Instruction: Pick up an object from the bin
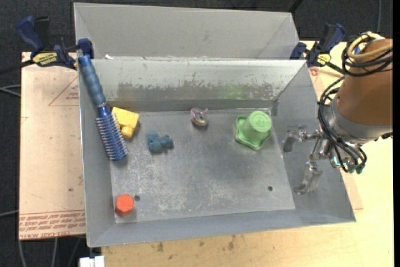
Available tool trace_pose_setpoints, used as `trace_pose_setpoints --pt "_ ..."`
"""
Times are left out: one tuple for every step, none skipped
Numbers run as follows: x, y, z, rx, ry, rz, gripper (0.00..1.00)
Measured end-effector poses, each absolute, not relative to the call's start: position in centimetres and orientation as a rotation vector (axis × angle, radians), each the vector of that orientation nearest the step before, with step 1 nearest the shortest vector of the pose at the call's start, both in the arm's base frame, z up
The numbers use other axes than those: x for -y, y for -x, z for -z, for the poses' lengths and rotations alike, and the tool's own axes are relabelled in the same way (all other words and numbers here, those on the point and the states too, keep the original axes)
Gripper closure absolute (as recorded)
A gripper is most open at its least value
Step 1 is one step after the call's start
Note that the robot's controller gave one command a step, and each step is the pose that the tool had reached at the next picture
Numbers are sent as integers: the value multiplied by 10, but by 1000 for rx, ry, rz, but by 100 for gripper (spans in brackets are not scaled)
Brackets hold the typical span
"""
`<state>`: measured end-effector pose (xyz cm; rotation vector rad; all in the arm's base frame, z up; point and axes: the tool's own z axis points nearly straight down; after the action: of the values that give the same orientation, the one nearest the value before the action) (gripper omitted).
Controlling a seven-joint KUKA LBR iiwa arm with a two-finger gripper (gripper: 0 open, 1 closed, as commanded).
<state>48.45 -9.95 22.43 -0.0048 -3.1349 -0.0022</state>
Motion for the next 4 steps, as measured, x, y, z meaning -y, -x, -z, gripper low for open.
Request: trace_pose_setpoints --pt "138 -558 -92 3142 -173 -1 0" --pt "111 -625 -108 3152 -21 2 0" --pt "81 -630 -115 3130 318 3 0" --pt "63 -636 -72 3076 661 1 0"
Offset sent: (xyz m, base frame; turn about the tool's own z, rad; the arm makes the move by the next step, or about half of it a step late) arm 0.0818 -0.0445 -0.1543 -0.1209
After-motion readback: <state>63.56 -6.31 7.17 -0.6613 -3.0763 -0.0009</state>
